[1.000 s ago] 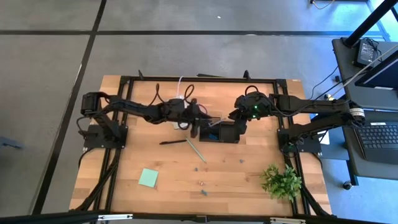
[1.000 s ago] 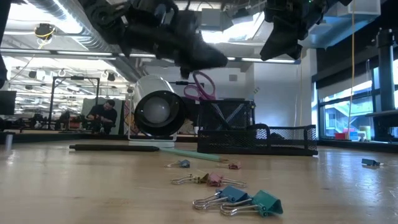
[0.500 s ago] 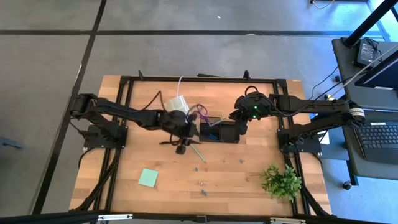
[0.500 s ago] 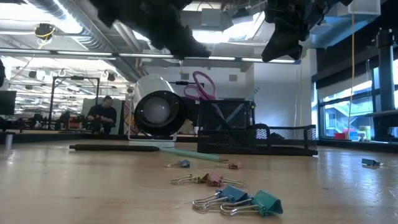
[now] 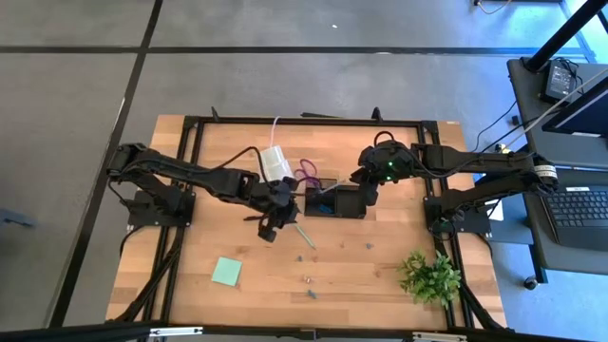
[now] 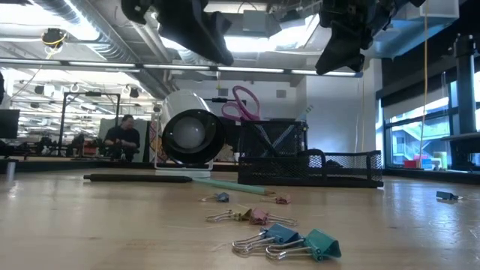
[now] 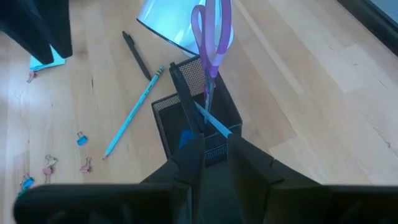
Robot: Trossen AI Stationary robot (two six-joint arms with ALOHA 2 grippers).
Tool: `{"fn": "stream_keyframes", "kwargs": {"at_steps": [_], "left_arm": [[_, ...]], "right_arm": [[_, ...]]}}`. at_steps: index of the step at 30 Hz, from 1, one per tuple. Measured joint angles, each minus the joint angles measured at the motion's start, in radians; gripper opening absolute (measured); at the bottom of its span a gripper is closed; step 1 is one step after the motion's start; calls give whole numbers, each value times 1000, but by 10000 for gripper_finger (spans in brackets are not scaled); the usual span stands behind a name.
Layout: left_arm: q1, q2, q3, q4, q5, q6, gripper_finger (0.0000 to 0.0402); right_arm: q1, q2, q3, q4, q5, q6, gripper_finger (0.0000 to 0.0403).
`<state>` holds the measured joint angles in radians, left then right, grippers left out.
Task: Pick and place office supplies into organizer
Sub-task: Put the green pencil into the black desk organizer
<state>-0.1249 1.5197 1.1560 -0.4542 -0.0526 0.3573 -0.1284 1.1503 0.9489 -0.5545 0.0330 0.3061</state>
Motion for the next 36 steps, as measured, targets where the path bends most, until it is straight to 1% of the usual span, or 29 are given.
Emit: {"fn": "stream_keyframes", "kwargs": {"at_steps": [4,7,13,18,25,33,36], "left_arm": [[0,21,-1,18,-46,18,130],[-6,50,-1,37,-60,68,130],[-11,132,-1,38,-51,75,130],[-18,196,-1,37,-34,77,139],[-47,270,-1,40,-35,171,148],[-52,353,-1,64,-36,144,142],[-53,378,-1,76,-55,119,143]], "right_arm": [[0,0,0,0,0,0,75],[0,0,0,0,0,0,75],[0,0,0,-4,0,0,74],[0,0,0,-6,0,2,74],[0,0,0,-13,0,6,75],[2,0,0,-14,-4,31,74],[2,0,0,-16,-7,31,75]]}}
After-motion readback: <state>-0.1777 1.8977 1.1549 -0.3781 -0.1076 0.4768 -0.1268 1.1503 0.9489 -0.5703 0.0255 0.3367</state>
